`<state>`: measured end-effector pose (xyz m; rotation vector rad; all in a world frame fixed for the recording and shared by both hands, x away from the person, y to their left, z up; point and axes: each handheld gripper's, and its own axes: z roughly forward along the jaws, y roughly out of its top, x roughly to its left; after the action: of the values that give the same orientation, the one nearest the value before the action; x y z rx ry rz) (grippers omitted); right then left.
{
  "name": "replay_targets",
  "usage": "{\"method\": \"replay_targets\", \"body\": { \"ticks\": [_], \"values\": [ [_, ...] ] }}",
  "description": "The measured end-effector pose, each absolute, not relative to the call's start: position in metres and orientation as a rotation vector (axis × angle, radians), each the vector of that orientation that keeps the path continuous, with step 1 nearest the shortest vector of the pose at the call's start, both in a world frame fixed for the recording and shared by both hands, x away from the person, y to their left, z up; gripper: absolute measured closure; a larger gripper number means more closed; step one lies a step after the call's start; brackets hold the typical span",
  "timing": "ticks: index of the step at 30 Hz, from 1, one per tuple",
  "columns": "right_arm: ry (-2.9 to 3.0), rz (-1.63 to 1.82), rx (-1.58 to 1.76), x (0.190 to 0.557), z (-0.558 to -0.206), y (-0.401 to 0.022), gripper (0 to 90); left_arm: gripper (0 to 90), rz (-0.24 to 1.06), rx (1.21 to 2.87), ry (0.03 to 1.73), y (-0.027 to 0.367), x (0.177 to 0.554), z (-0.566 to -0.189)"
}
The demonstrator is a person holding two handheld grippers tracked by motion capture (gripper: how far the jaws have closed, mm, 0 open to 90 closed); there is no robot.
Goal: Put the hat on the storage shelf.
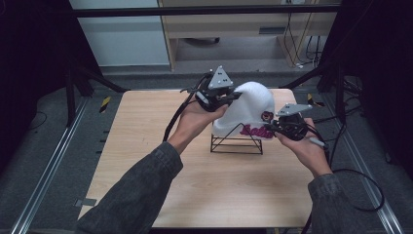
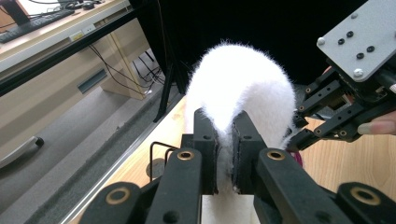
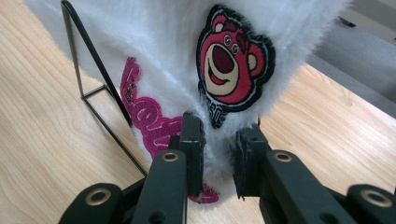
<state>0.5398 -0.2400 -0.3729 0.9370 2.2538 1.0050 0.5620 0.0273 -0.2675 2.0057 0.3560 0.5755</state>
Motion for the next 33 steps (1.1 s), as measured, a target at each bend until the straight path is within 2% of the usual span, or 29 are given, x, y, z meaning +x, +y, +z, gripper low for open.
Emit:
{"method": "replay_targets", "body": {
  "ticks": [33],
  "values": [
    [2.311,0.95,0.993,0.546,-0.407,-0.228,71.0,82.7,0.531,2.04,0.41,0.033,0.568,-0.305]
  ]
}}
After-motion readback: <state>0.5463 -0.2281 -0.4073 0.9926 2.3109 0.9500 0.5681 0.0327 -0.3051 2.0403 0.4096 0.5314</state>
